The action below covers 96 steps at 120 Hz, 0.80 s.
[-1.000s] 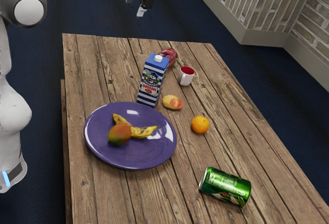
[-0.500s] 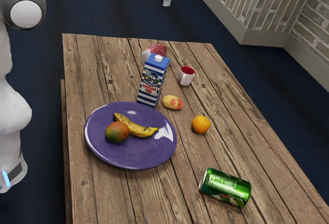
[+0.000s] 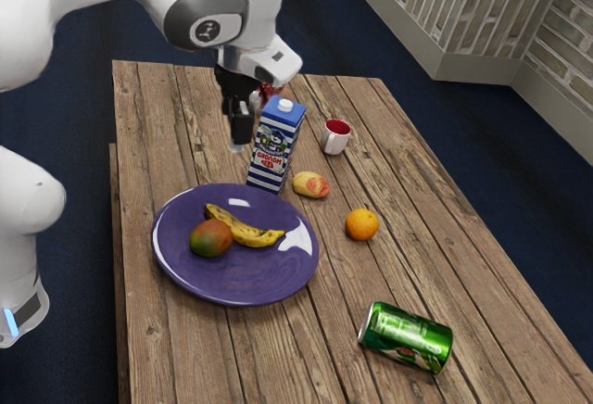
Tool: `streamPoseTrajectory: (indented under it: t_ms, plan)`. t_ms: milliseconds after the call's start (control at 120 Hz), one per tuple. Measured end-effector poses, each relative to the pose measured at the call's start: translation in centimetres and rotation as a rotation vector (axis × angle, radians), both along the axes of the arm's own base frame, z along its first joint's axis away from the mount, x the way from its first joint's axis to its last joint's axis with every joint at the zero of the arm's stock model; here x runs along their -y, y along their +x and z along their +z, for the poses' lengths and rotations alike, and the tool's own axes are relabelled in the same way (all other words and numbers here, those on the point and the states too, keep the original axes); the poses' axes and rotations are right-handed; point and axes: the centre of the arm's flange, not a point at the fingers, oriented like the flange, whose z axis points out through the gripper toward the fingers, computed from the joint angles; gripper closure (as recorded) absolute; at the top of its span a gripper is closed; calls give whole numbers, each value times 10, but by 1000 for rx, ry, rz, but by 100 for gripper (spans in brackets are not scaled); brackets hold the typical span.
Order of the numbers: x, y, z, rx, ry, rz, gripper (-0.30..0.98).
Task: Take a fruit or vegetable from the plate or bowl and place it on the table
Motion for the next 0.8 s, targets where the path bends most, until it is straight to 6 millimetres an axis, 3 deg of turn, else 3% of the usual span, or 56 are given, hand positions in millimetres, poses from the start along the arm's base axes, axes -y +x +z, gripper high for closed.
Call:
streamPoseTrajectory:
  t_ms: [208, 333, 458, 658, 800]
  plan:
    - [-10, 27, -20, 54, -42, 176, 3]
    - [9, 39, -43, 27, -74, 228, 3]
    - [17, 59, -45, 37, -75, 306, 3]
    - [62, 23, -69, 112, -5, 400, 2]
    - [52, -16, -68, 151, -55, 470, 3]
